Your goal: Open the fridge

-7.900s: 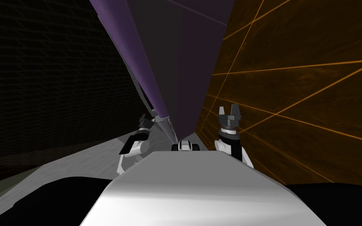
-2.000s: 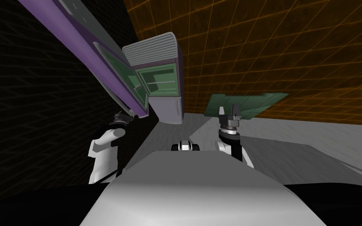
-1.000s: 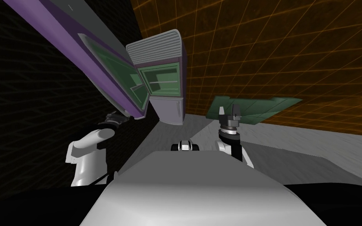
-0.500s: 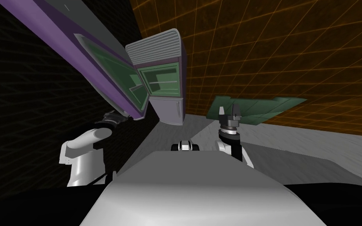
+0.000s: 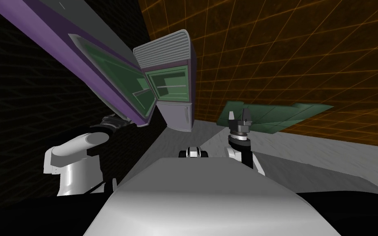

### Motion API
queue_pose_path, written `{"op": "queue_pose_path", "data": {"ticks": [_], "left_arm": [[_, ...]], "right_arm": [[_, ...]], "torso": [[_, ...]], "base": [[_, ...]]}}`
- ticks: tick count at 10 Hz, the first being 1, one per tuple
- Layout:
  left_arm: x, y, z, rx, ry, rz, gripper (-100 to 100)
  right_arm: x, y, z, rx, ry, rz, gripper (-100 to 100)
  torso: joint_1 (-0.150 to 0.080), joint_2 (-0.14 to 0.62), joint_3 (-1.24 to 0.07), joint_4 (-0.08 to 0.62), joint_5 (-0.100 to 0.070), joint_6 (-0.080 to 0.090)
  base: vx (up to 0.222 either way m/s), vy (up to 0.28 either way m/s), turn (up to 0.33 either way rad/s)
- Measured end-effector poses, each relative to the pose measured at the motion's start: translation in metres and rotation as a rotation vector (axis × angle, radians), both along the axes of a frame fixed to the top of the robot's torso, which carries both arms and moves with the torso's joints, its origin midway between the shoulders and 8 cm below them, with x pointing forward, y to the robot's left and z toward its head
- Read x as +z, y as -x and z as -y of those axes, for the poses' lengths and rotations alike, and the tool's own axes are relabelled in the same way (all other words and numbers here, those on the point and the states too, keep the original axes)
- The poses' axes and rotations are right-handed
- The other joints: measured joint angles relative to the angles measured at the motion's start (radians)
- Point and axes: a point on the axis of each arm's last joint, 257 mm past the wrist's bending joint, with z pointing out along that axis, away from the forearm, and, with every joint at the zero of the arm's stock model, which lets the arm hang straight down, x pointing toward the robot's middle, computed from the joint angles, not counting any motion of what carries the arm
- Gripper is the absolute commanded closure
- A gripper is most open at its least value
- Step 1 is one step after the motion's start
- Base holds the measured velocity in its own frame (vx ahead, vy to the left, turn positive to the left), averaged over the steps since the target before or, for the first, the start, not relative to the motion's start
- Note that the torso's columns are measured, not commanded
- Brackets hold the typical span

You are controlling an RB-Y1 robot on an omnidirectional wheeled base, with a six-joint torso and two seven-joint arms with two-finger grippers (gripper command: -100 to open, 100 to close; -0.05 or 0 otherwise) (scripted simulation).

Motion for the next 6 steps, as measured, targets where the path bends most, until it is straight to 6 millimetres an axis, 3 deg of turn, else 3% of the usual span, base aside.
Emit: {"op": "queue_pose_path", "data": {"ticks": [6], "left_arm": [[0.017, 0.014, 0.002, 0.003, 0.025, -0.036, -100]], "right_arm": [[0.0, 0.0, 0.0, 0.0, 0.0, 0.0, 0]], "torso": [[-0.002, 0.002, 0.0, 0.001, -0.003, 0.002]], "base": [[0.062, -0.027, 0.041]]}}
